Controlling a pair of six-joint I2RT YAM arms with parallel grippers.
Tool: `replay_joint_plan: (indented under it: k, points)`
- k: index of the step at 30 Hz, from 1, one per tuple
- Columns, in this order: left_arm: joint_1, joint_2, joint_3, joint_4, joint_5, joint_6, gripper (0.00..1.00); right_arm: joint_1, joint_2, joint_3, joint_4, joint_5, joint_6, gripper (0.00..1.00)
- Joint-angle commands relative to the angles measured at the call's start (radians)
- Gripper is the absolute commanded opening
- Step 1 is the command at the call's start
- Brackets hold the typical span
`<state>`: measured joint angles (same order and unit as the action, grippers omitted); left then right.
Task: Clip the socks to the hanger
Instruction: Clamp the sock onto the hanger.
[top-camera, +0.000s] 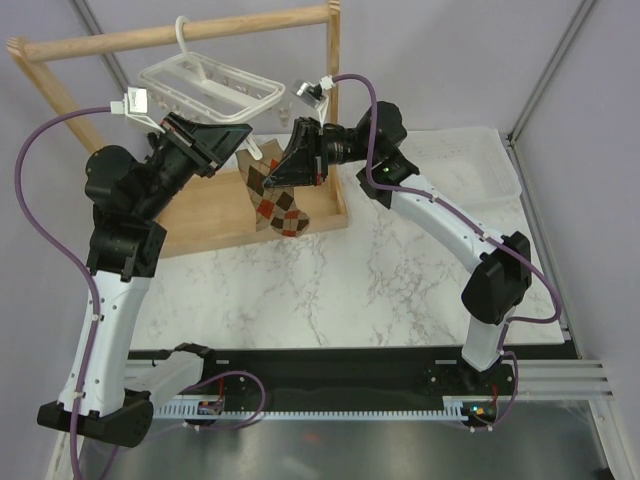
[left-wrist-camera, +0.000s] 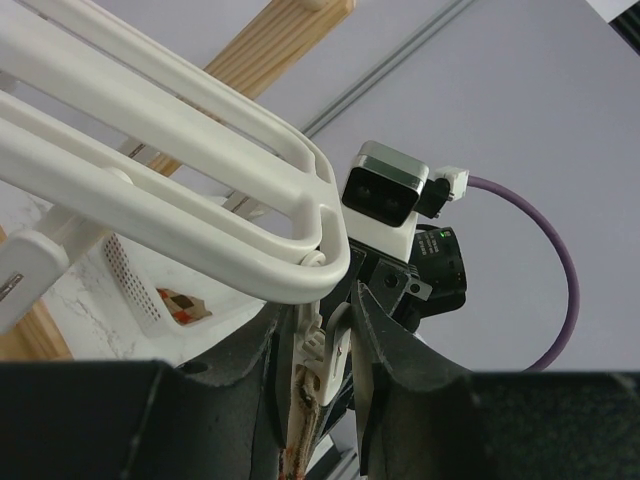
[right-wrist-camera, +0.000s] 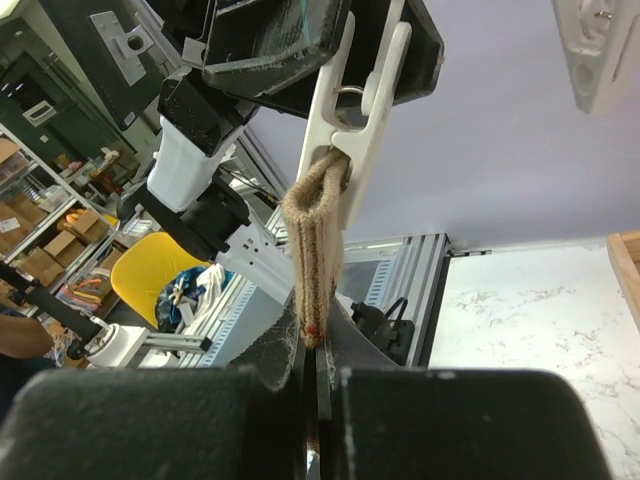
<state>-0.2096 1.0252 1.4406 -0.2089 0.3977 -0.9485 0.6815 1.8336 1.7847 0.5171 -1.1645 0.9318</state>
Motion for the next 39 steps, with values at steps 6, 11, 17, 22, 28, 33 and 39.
replay_joint_plan:
  k: [6, 11, 17, 22, 28, 33, 39]
  points:
    - [0.001, -0.017, 0.024, -0.007, 0.055, 0.047, 0.02, 0.004, -0.004, 0.055, -0.028, 0.017, -0.041, 0.0]
    - [0.001, -0.022, 0.037, -0.046, 0.04, 0.093, 0.15, 0.003, -0.004, 0.058, -0.068, 0.029, -0.07, 0.04]
    - [0.001, -0.034, 0.035, -0.05, 0.033, 0.116, 0.47, 0.004, -0.008, 0.051, -0.086, 0.037, -0.083, 0.07]
    - [0.001, -0.04, 0.03, -0.049, 0.023, 0.129, 0.61, 0.004, -0.017, 0.044, -0.081, 0.04, -0.08, 0.07]
    - [0.001, -0.05, 0.015, -0.05, 0.015, 0.126, 1.0, 0.003, -0.016, 0.039, -0.081, 0.043, -0.082, 0.13]
    - [0.001, -0.1, -0.046, -0.069, -0.019, 0.155, 1.0, 0.001, -0.013, 0.027, -0.135, 0.068, -0.126, 0.66]
    - [0.001, -0.189, -0.106, -0.162, -0.028, 0.24, 1.0, -0.014, -0.059, 0.022, -0.484, 0.23, -0.373, 0.98]
